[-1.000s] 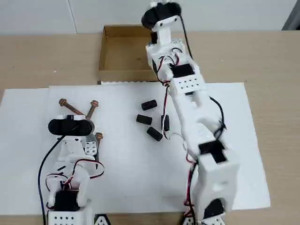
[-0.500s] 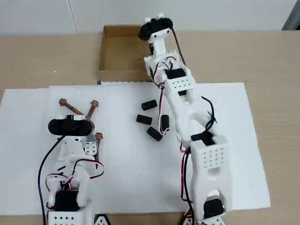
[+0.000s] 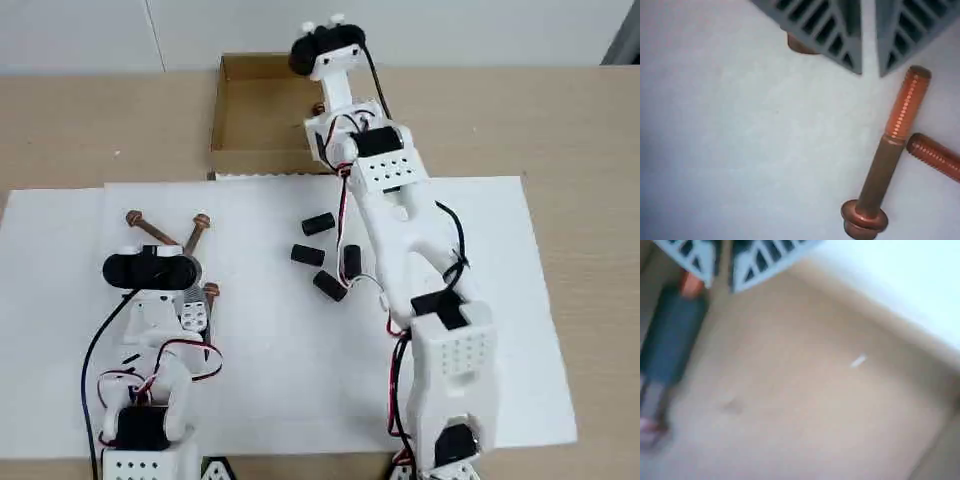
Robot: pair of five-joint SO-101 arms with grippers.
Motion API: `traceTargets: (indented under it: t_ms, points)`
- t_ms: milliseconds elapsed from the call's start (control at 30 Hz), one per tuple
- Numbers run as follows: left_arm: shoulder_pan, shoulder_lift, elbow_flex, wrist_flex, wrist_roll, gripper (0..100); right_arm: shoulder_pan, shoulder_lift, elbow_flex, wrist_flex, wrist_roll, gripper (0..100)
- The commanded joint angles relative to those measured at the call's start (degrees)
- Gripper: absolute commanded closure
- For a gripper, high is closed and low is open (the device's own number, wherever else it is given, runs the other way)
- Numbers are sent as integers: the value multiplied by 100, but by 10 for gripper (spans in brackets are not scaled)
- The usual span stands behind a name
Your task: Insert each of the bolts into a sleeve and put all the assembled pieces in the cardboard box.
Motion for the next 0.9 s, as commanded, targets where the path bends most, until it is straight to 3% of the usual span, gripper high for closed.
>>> traceTargets:
  t_ms: [0,500,867]
  points:
    - [-18,-44,-13,9,-35,994,-57,-760,-360,831,18,995]
    - [-18,-44,-13,9,-35,994,-242,-1745,-360,4541,18,995]
    - [-26,-44,-13,9,-35,994,-242,-1745,396,4681,18,995]
